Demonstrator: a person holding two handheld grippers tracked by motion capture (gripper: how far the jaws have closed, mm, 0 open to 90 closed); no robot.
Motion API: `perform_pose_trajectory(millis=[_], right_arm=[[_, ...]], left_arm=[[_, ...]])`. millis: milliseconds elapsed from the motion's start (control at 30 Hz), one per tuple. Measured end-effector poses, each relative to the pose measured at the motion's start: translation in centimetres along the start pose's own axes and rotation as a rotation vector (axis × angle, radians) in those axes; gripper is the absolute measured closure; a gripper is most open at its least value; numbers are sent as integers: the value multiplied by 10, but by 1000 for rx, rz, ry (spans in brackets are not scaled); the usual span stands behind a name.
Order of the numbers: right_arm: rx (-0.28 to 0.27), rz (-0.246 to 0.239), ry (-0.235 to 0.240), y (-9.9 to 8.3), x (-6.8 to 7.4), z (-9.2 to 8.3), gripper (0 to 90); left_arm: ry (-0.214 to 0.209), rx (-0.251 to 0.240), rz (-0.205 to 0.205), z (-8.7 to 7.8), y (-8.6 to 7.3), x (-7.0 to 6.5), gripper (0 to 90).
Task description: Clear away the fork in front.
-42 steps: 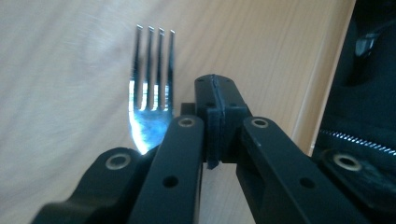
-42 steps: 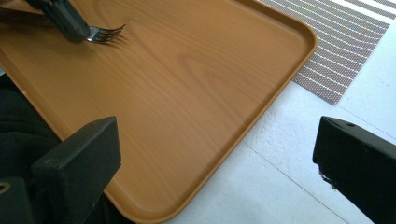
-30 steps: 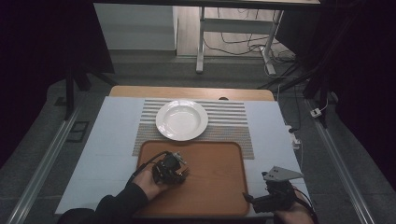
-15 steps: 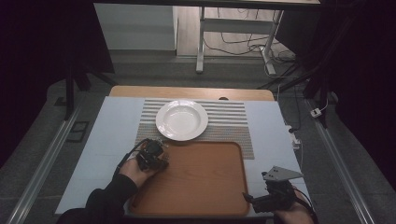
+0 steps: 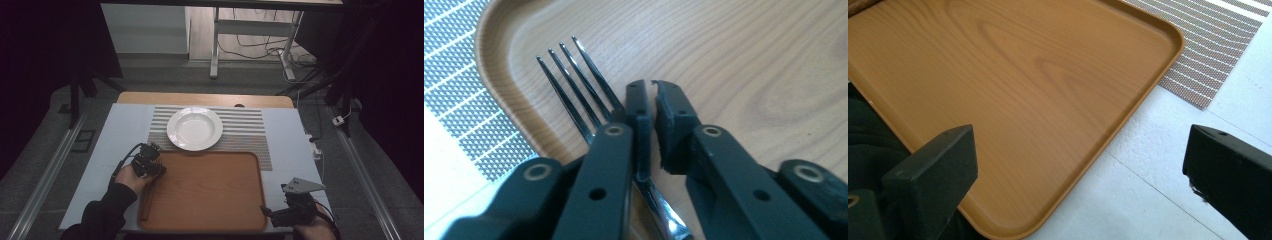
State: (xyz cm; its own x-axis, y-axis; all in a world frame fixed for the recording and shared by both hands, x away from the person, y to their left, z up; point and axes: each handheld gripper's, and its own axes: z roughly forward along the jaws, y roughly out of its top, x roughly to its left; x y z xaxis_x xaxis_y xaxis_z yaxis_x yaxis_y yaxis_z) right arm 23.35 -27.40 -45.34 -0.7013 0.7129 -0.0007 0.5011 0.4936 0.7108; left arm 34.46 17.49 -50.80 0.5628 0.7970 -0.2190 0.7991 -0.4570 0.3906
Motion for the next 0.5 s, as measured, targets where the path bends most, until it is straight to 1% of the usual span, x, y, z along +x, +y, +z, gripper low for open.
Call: perform_pose_trajectory(millis=[33, 100, 167, 200, 300, 400, 467, 500], right_arm=[[0, 0, 0, 0, 0, 0, 14], [1, 1, -1, 0, 0, 0, 14], [-1, 2, -2, 0, 0, -1, 14], [-1, 2, -2, 0, 0, -1, 14], [0, -2, -2, 0, 0, 0, 14], [-1, -1, -2, 0, 0, 0, 14], [0, -2, -1, 0, 0, 0, 14], [0, -2, -1, 0, 0, 0, 14]], left_arm=[[-10, -13, 2, -3, 0, 0, 790], [-24, -43, 9, -9, -2, -1, 712], [-40, -72, 27, -15, -5, -2, 646], [-45, -85, 31, -18, -7, -3, 599], [-54, -119, 60, -26, -12, -6, 475], [-54, -167, 96, -33, -19, -10, 352], [-56, -197, 111, -38, -23, -14, 275], [-59, -207, 113, -40, -25, -15, 243]])
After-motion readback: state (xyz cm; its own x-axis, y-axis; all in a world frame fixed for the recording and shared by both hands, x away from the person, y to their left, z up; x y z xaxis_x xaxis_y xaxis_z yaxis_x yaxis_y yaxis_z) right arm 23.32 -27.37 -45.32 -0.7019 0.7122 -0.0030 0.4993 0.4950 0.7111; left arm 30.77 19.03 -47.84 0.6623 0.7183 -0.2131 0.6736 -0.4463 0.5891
